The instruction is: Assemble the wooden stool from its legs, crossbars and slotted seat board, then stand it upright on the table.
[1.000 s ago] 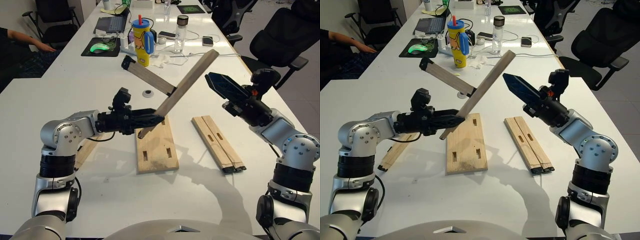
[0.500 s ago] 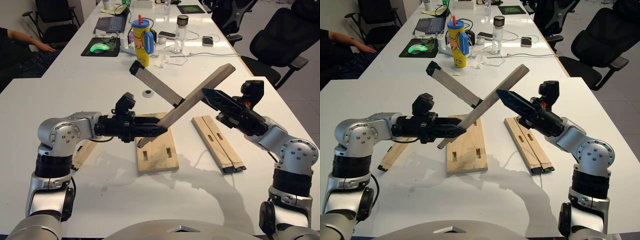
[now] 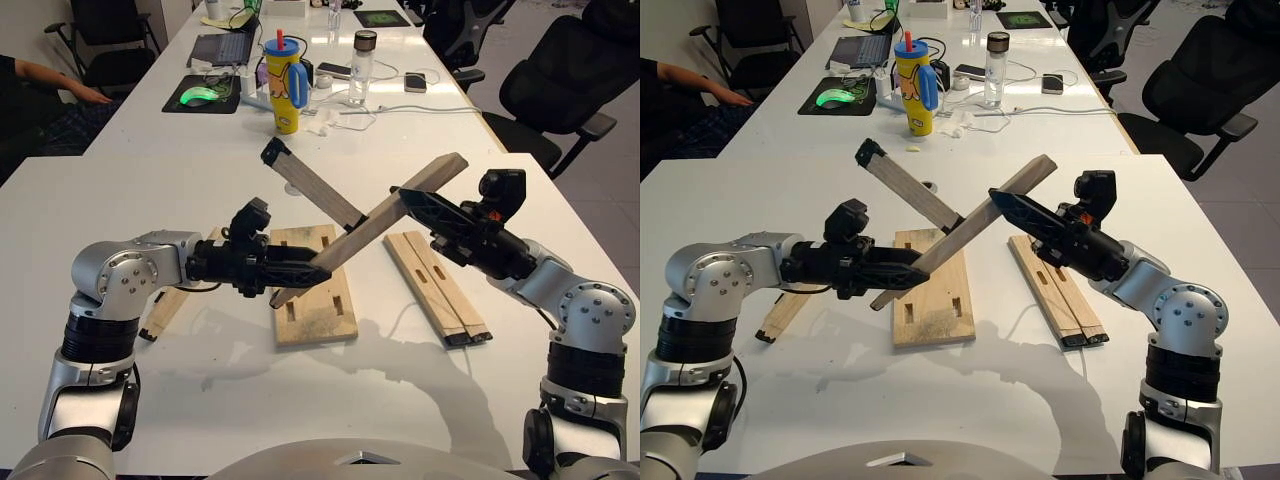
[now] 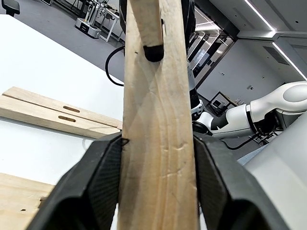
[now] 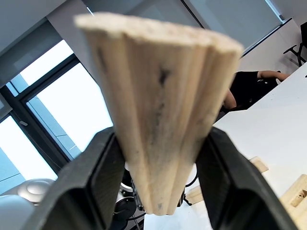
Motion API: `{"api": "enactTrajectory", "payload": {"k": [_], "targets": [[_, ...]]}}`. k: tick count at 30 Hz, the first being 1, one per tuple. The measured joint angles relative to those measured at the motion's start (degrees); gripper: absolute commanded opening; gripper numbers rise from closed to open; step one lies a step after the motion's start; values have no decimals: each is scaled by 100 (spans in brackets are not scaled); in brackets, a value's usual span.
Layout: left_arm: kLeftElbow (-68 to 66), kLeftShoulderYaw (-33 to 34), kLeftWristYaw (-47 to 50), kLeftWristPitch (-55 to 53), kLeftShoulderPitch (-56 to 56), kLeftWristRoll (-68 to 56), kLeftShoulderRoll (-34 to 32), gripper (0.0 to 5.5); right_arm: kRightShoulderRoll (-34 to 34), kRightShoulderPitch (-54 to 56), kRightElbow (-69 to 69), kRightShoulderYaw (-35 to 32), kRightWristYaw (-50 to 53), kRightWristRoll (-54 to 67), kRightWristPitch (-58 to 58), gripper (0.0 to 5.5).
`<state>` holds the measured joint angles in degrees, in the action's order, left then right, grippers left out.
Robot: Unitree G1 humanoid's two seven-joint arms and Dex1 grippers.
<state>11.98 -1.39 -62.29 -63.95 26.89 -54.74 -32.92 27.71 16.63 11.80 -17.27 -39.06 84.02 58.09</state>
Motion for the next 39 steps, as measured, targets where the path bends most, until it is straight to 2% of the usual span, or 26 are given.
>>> {"api": "enactTrajectory", "payload": {"k": [1, 2, 6, 10, 16, 20, 22, 25, 33, 39], "targets": [[14, -31, -35, 82, -9, 58, -12, 204, 1, -25, 19, 3, -16, -10, -25, 205], [7, -48, -32, 161, -14, 118, -10, 240, 1, -49, 39, 7, -43, -40, -64, 205], [-194, 179, 437, 332, -67, 203, 123, 296, 6, -90, 11, 114, -89, -577, -272, 205], [-299, 102, 864, 751, -813, 678, 242, 302, 207, -260, -196, 34, -393, -924, -375, 205], [94, 333, 1147, 1502, -2018, 1115, 265, 302, 1216, -168, -740, -422, -1021, -1521, -574, 205], [701, -665, 1191, 2065, -2288, 1886, 275, 302, 1564, 313, -1362, -598, -1163, -2202, -1136, 205], [758, -1253, 1338, 2725, -2278, 2611, 383, 302, 1577, 529, -1466, -418, -1321, -2718, -1543, 205], [750, -1834, 1643, 3929, -2274, 3738, 514, 302, 1577, 538, -1544, -200, -1762, -2926, -1573, 205], [329, -2595, 1713, 5673, -2347, 5504, 134, 302, 1511, 541, -1407, -195, -2608, -2579, -1198, 205], [-160, -2684, 1777, 6248, -2384, 6089, 58, 302, 1336, 470, -1190, -39, -2808, -2461, -1021, 205]]}}
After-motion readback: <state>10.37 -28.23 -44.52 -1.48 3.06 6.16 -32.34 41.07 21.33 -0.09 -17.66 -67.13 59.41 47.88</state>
